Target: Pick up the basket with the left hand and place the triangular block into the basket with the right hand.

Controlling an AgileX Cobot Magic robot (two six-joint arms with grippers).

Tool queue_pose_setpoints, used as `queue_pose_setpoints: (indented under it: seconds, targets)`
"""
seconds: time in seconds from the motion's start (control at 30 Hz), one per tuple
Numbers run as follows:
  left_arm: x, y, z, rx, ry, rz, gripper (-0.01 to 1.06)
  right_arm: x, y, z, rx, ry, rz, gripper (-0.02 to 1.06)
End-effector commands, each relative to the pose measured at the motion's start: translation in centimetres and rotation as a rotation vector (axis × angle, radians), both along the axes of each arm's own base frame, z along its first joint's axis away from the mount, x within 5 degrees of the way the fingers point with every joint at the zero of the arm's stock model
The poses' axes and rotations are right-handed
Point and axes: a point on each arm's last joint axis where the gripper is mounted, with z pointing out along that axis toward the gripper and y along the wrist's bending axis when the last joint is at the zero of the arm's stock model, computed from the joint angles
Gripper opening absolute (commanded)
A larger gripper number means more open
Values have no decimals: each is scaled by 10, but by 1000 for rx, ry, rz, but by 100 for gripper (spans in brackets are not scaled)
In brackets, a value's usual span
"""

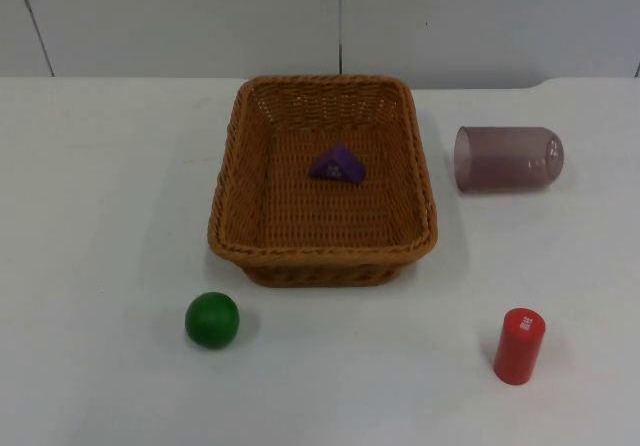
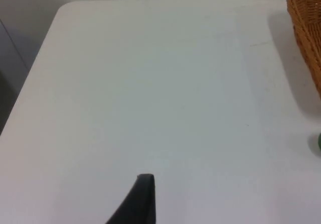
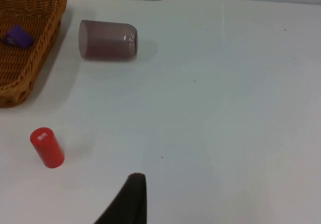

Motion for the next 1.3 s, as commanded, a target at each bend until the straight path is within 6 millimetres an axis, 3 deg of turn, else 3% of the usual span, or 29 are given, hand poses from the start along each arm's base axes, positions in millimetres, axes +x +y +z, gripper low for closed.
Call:
queue_pose_setpoints:
  seconds: [0.0, 1.27]
  targets:
    - [0, 0, -2, -8, 5, 2, 105, 0, 0, 0, -1, -9, -12, 105]
    - [0, 1, -2, -9, 5, 12, 105, 0, 0, 0, -3, -9, -10, 105]
